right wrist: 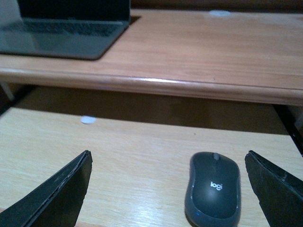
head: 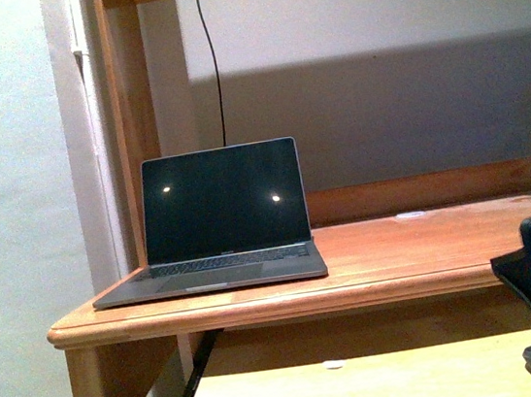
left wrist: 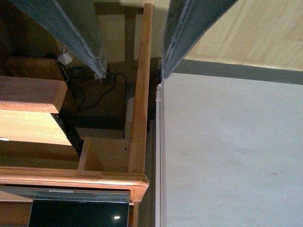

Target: Place mouse

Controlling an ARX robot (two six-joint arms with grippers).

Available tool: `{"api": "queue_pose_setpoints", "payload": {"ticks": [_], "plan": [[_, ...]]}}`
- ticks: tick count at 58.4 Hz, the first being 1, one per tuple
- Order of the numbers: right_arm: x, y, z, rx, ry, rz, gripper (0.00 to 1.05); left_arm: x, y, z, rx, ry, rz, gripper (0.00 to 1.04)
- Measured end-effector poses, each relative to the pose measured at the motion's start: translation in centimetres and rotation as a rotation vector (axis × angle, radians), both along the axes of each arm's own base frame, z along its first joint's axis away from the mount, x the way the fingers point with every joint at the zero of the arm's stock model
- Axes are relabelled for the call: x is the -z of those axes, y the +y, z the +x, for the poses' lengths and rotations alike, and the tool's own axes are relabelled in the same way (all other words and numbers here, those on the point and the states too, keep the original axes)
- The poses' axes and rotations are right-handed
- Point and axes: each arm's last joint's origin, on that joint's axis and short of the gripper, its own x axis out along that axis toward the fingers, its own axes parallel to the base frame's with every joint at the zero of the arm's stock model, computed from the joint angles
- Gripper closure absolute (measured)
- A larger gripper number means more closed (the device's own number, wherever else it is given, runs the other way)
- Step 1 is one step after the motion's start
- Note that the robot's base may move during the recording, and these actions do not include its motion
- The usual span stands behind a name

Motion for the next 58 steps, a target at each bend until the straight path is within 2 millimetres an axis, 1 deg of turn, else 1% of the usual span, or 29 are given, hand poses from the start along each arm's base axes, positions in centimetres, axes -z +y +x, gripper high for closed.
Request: {"api": "queue_pose_setpoints", "payload": {"ticks": [6, 9, 18, 21, 26, 36, 49, 58], "plan": [[1.1, 0.3, 1.1, 0.048, 0.064, -0.085, 0.07, 0.0, 0.0, 0.0, 0.000, 0.000, 0.000, 0.48], [1.5, 0.6, 1.9, 0.075, 0.099, -0.115, 0.07, 0.0, 0.0, 0.0, 0.000, 0.000, 0.000, 0.38], [1.3, 1.1, 3.3, 0.108, 0.144, -0.139, 0.07, 0.0, 0.0, 0.0, 0.000, 0.000, 0.000, 0.13], [1.3, 1.3, 3.6, 0.107, 0.156, -0.140, 0.07, 0.0, 0.0, 0.0, 0.000, 0.000, 0.000, 0.07], [1.5, 1.6, 4.0, 0.107, 0.184, -0.150, 0.07, 0.0, 0.0, 0.0, 0.000, 0.000, 0.000, 0.08], [2.5, 2.2, 5.3, 0.153, 0.255, -0.179, 0.07, 0.0, 0.0, 0.0, 0.000, 0.000, 0.000, 0.08], [2.7, 1.7, 7.3, 0.237, 0.314, -0.150, 0.07, 0.0, 0.0, 0.0, 0.000, 0.000, 0.000, 0.08], [2.8, 1.5, 7.8, 0.249, 0.368, -0.106, 0.07, 0.0, 0.0, 0.0, 0.000, 0.000, 0.000, 0.08]]}}
